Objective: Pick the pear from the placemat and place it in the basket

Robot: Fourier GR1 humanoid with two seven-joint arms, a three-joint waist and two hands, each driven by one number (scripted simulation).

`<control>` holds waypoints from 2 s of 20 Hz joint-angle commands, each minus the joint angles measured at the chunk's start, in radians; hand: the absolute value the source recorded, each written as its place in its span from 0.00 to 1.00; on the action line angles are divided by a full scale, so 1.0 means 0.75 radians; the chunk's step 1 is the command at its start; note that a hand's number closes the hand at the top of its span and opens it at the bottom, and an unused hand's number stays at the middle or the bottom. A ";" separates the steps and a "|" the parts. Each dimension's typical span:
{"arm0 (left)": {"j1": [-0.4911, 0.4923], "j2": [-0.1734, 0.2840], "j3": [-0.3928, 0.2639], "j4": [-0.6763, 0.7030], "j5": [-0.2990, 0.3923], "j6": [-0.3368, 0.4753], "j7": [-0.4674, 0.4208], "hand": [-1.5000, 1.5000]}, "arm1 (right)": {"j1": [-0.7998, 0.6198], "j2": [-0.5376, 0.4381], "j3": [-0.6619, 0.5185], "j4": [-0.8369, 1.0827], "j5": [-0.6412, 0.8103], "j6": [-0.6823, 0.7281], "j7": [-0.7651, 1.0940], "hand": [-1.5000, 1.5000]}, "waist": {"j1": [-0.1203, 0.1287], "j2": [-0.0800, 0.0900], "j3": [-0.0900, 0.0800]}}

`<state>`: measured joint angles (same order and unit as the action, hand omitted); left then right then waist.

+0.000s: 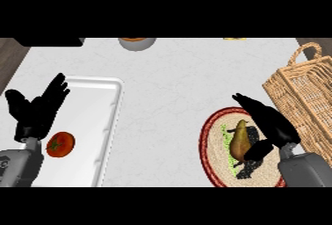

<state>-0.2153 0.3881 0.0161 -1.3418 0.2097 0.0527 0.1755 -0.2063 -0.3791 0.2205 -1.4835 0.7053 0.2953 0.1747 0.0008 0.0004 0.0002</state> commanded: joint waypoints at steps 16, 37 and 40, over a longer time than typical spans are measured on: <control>0.051 -0.083 0.138 -0.065 -0.112 -0.122 0.025 0.50 | 0.041 0.070 -0.140 0.017 0.083 0.142 -0.239 0.00 | 0.001 -0.001 0.000; 0.047 -0.163 0.151 -0.043 -0.203 -0.135 0.017 0.50 | 0.034 0.143 -0.032 0.321 0.478 -0.104 -0.347 1.00 | 0.003 -0.001 0.000; -0.025 -0.146 0.182 -0.035 -0.161 -0.153 0.071 0.50 | 0.002 0.222 0.019 0.439 0.529 -0.186 -0.349 1.00 | 0.004 0.001 0.000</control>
<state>-0.2107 0.2853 0.1448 -1.3898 0.0841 -0.0556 0.2257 -0.1972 -0.2584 0.2039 -1.2718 1.0572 0.2135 -0.0665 0.0046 -0.0090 -0.0076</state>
